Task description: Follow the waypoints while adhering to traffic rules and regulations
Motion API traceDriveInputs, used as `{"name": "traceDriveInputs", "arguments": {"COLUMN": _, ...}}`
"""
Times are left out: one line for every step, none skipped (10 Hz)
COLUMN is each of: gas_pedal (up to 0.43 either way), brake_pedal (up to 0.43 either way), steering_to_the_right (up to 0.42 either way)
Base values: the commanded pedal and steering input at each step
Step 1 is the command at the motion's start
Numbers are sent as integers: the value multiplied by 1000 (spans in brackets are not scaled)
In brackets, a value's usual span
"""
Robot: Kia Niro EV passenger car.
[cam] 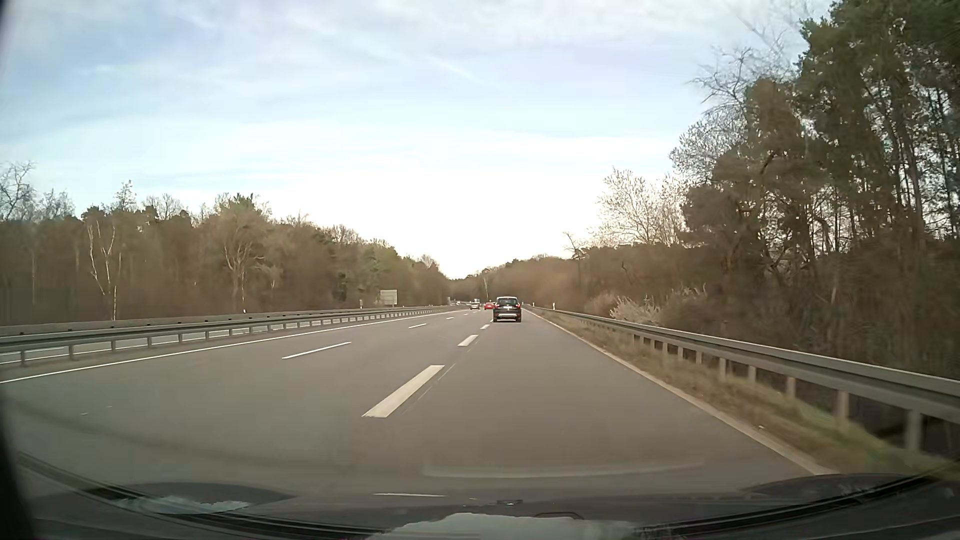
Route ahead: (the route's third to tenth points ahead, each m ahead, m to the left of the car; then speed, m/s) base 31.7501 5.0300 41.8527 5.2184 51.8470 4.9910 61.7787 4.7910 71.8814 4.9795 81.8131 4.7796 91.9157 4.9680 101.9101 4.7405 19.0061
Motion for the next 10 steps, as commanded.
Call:
{"name": "traceDriveInputs", "arguments": {"gas_pedal": 358, "brake_pedal": 0, "steering_to_the_right": -6}}
{"name": "traceDriveInputs", "arguments": {"gas_pedal": 358, "brake_pedal": 0, "steering_to_the_right": -6}}
{"name": "traceDriveInputs", "arguments": {"gas_pedal": 358, "brake_pedal": 0, "steering_to_the_right": -6}}
{"name": "traceDriveInputs", "arguments": {"gas_pedal": 358, "brake_pedal": 0, "steering_to_the_right": -6}}
{"name": "traceDriveInputs", "arguments": {"gas_pedal": 358, "brake_pedal": 0, "steering_to_the_right": -6}}
{"name": "traceDriveInputs", "arguments": {"gas_pedal": 358, "brake_pedal": 0, "steering_to_the_right": -6}}
{"name": "traceDriveInputs", "arguments": {"gas_pedal": 358, "brake_pedal": 0, "steering_to_the_right": -6}}
{"name": "traceDriveInputs", "arguments": {"gas_pedal": 358, "brake_pedal": 0, "steering_to_the_right": -6}}
{"name": "traceDriveInputs", "arguments": {"gas_pedal": 358, "brake_pedal": 0, "steering_to_the_right": -6}}
{"name": "traceDriveInputs", "arguments": {"gas_pedal": 358, "brake_pedal": 0, "steering_to_the_right": -6}}
